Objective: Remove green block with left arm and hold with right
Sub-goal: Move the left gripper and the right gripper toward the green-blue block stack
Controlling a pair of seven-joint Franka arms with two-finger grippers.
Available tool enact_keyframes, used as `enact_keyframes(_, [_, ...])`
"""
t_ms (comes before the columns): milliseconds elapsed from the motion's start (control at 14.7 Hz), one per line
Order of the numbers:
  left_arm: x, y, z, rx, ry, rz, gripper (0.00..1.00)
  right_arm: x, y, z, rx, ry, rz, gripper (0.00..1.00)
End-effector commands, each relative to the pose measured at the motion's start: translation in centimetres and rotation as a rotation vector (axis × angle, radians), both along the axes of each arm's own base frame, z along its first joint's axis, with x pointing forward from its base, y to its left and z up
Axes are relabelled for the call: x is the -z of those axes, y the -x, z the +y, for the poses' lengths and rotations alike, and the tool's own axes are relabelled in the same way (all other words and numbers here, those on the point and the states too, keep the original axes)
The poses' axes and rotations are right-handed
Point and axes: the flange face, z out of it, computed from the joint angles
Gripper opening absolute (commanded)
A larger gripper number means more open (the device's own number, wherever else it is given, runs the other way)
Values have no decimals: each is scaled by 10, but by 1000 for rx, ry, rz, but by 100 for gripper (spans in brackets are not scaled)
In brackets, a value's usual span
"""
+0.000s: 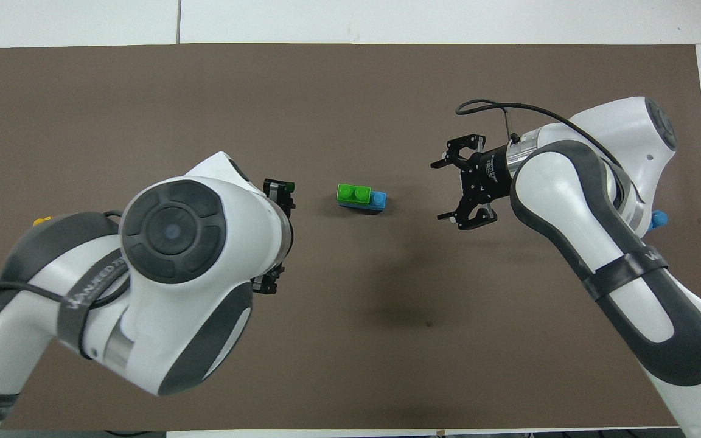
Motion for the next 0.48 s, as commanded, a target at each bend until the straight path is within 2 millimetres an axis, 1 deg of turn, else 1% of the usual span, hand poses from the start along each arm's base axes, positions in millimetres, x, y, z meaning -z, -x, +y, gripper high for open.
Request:
enact_keyframes(0, [20,-14,-21,-74,-7,3,100,17,-3,5,52,-21,8,99])
enact_keyframes(68, [28,-19,-31,-101,-5,14,100,22,-5,6,64,-24,9,99])
enact_keyframes(136, [35,-25,-41,-130,-4,20,100,27,-4,14,59,-19,7,99])
enact_keyframes(204, [40,-31,-47,-150,-3,25,100,32,-3,23,59,-18,3,100])
enact_keyframes(272, [46,-36,-50,-155,-6,31,100,38,-4,28,85,-28,-2,99])
enact_keyframes(408, [54,-39,-53,-158,-10,41,100,48,-3,46,97,-29,-15,100])
